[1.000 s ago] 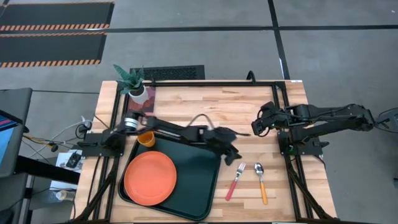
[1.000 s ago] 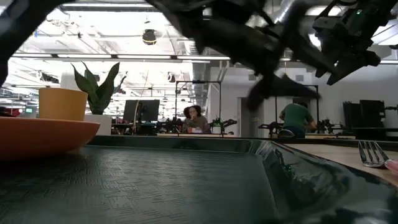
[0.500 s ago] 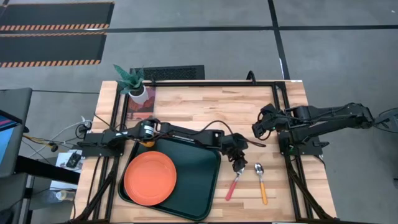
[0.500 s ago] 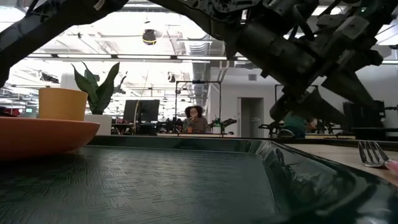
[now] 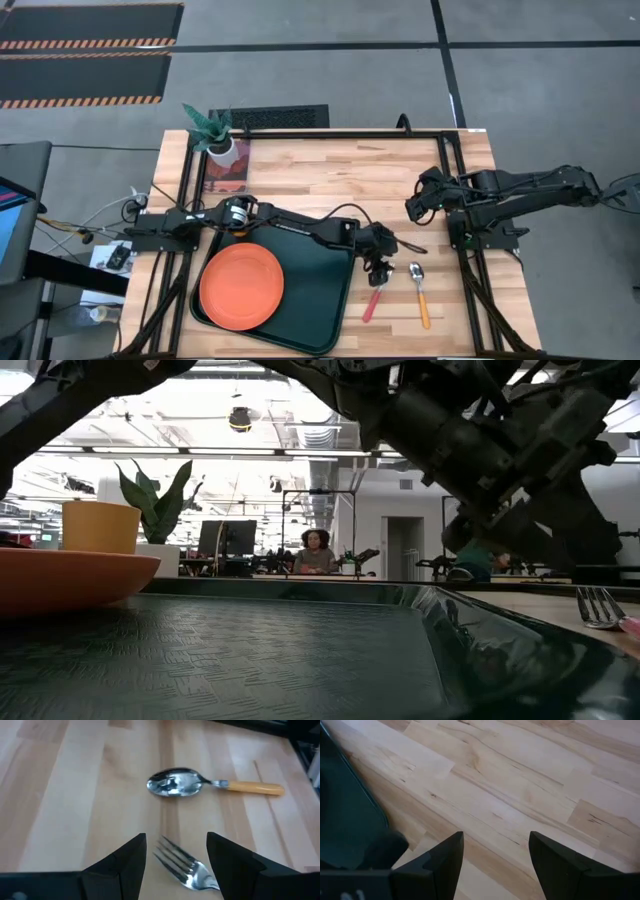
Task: Pick and place plate/cup/fork/spoon on tray
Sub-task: Put the pink fork on the right of the black tray
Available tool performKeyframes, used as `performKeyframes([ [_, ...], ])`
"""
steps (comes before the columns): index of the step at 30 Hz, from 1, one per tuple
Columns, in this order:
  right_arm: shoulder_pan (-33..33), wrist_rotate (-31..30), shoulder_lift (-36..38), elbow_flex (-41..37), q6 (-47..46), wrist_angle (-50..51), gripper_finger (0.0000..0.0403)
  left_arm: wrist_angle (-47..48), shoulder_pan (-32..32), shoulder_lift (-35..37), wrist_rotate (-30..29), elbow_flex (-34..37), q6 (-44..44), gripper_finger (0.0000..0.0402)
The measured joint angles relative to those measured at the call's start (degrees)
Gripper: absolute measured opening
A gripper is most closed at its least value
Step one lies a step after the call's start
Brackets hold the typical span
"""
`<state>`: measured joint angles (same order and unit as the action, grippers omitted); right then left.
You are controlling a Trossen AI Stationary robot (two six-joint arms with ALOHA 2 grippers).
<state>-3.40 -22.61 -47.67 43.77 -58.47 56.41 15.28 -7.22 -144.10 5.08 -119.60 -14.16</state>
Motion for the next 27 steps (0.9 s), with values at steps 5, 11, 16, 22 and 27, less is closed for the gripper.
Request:
performKeyframes([
  [5, 0.0, 0.0, 0.0, 0.0, 0.0, 0.1, 0.025, -2.2, 0.6, -2.1, 1.0, 0.0, -2.2, 0.0194],
  [11, 0.0, 0.0, 0.0, 0.0, 0.2, 0.4, 0.025, -0.9, 1.2, -2.3, 3.8, 0.0, -2.0, 0.0186],
  [16, 0.0, 0.0, 0.0, 0.0, 0.3, 0.6, 0.025, -2.0, 1.5, -2.3, 8.0, 0.0, -1.9, 0.0129],
  [22, 0.0, -0.1, 0.0, 0.0, 0.4, 0.6, 0.025, -2.1, 1.2, -2.3, 7.8, 0.0, -0.5, 0.0065],
  [27, 0.0, -0.1, 0.0, 0.0, 0.4, 0.6, 0.025, -1.7, 1.3, -2.3, 7.8, 0.0, 0.3, 0.0022],
])
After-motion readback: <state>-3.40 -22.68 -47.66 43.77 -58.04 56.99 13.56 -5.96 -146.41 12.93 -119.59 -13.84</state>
